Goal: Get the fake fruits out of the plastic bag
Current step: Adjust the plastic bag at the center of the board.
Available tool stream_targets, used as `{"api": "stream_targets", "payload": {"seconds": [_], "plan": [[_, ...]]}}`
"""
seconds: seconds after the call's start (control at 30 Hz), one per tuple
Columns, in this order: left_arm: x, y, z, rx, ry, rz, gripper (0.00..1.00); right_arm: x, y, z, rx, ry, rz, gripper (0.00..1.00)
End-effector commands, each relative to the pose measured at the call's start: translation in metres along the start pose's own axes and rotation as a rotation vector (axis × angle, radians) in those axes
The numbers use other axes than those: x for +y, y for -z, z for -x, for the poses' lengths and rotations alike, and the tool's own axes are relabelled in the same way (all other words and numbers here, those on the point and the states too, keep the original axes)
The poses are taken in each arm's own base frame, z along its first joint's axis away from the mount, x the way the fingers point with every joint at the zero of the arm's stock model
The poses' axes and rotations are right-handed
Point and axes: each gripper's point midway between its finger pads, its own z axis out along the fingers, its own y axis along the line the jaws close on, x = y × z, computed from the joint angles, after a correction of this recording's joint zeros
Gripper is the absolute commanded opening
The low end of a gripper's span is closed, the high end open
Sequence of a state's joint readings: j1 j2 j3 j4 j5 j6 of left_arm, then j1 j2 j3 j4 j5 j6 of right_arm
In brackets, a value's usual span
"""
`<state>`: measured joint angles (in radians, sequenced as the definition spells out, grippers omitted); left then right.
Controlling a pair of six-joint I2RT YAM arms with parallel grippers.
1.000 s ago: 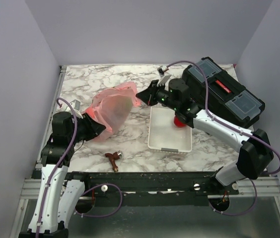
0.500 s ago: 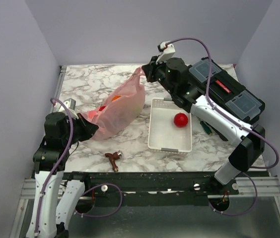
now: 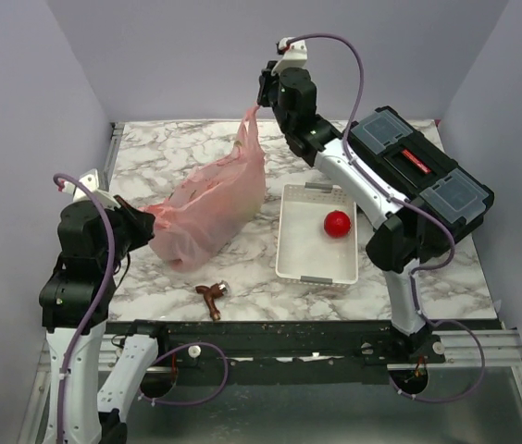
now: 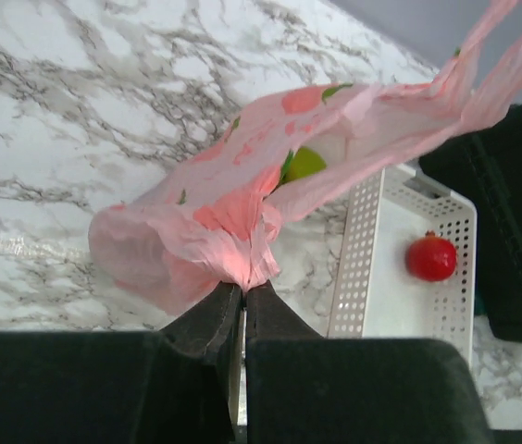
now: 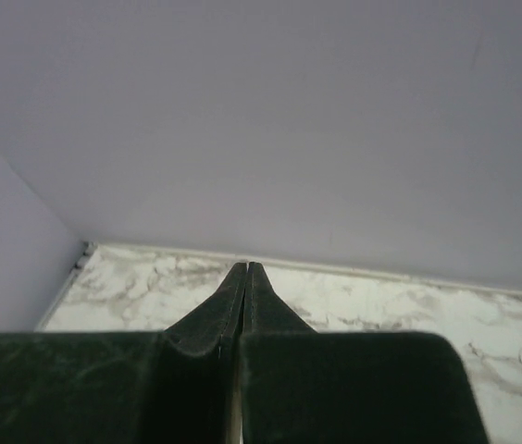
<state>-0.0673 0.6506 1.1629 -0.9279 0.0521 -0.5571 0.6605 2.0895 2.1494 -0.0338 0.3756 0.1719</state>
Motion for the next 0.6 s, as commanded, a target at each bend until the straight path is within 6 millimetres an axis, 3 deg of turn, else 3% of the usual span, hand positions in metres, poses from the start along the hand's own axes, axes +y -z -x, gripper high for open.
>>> {"api": "stream_targets", "payload": {"seconds": [0.0, 0.17, 0.27, 0.47, 0.57], "plan": [[-0.004, 0.011, 0.042, -0.125, 0.044, 0.054, 0.0, -0.007, -0.023, 0.053, -0.176, -0.051, -0.046, 0.01], [-0.027, 0.015, 0.069, -0.157, 0.005, -0.02, 0.0, 0.016, -0.032, 0.08, -0.278, -0.099, 0.057, 0.01], [-0.04, 0.007, 0.055, -0.091, -0.001, -0.099, 0.0, 0.012, -0.029, 0.082, -0.29, -0.107, 0.048, 0.01], [-0.041, -0.005, 0.013, 0.045, 0.011, -0.176, 0.0, 0.018, -0.017, 0.054, -0.144, -0.04, 0.1, 0.01], [-0.036, -0.005, 0.004, 0.064, 0.004, -0.163, 0.0, 0.02, 0.012, 0.021, 0.018, -0.047, 0.165, 0.05]]}}
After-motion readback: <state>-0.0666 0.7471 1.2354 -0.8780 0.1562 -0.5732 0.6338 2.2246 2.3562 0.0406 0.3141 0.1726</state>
